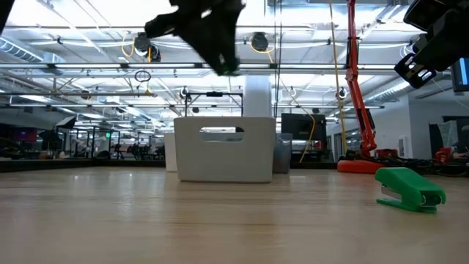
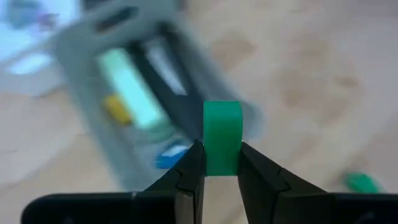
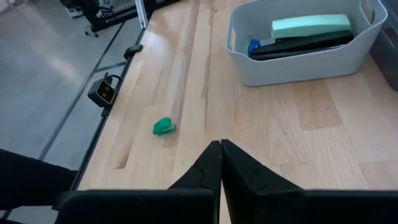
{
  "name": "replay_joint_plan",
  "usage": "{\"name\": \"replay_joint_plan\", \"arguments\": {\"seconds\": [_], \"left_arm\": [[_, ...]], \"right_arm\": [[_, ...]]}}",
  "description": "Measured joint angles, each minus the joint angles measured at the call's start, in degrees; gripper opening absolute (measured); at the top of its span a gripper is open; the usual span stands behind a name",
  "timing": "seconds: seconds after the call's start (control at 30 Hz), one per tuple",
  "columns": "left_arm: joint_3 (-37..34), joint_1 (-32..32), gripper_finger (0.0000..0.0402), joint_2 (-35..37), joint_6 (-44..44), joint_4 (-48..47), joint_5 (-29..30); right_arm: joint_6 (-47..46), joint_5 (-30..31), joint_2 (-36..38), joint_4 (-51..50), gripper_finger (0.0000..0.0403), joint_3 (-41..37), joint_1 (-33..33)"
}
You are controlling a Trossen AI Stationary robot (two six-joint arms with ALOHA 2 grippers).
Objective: Pick and place Stapler, Stapler remover, tape
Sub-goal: Put the top green stapler into the gray bin
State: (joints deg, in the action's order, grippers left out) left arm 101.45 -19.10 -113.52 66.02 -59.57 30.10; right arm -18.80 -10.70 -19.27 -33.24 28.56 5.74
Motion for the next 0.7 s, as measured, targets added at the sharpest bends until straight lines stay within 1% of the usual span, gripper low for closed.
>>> {"name": "replay_joint_plan", "arguments": {"seconds": [0.03, 0.1, 0.27, 0.43, 0.57, 0.7], "left_arm": [[0.0, 1.11, 0.0075, 0.11, 0.03, -1.83, -0.67], [0.0, 3.45, 0.0075, 0.12, -2.76, -4.06, -3.96], [-0.04, 8.56, 0.0074, -1.92, -16.71, -3.7, -12.95], [-0.08, 12.35, 0.0073, -2.5, -25.41, -4.94, -21.04], [-0.09, 14.33, 0.0073, -2.5, -32.03, -5.32, -24.86], [-0.07, 15.52, 0.0073, -3.02, -36.41, -6.38, -28.49]], "right_arm": [[-0.01, 0.05, 0.0, 0.04, 0.0, 0.0, 0.0], [0.01, 0.05, -0.07, -0.02, 0.0, 0.0, 0.0], [-0.12, 0.09, -0.03, 0.03, 0.0, 0.0, 0.0], [-0.19, 0.09, -0.03, 0.08, 0.0, 0.0, 0.0], [-0.21, 0.09, -0.02, 0.0, 0.0, 0.0, 0.0], [-0.21, 0.11, -0.02, -0.03, 0.0, 0.0, 0.0]]}}
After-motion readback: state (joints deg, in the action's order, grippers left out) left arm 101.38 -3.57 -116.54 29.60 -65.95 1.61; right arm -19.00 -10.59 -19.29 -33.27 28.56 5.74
